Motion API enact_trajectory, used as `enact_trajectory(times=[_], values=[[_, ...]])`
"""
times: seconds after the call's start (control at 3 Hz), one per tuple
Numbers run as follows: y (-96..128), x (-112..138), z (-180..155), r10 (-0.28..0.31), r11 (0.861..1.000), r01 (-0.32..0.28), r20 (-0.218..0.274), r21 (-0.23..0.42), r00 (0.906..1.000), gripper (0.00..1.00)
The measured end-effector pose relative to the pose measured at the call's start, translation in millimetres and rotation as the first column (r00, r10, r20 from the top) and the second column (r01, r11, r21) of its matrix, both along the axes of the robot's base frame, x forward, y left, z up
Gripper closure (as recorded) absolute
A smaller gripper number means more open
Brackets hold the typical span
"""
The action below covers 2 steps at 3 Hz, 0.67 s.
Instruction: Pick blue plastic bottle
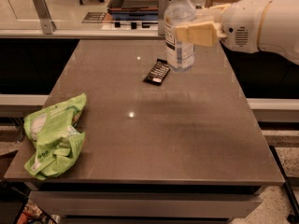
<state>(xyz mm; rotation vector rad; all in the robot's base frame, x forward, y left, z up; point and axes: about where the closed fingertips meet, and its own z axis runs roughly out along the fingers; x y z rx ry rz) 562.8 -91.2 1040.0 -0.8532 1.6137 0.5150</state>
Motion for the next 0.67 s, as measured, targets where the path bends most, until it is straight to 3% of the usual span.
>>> enact_trajectory(times=[0.33,0.67], values=[[9.2,3.9,28.9,-0.003,1.000,0.004,0.039,-0.022,0.9992,1.00],[9.3,3.8,29.0,-0.003,1.000,0.004,0.039,-0.022,0.9992,1.00]])
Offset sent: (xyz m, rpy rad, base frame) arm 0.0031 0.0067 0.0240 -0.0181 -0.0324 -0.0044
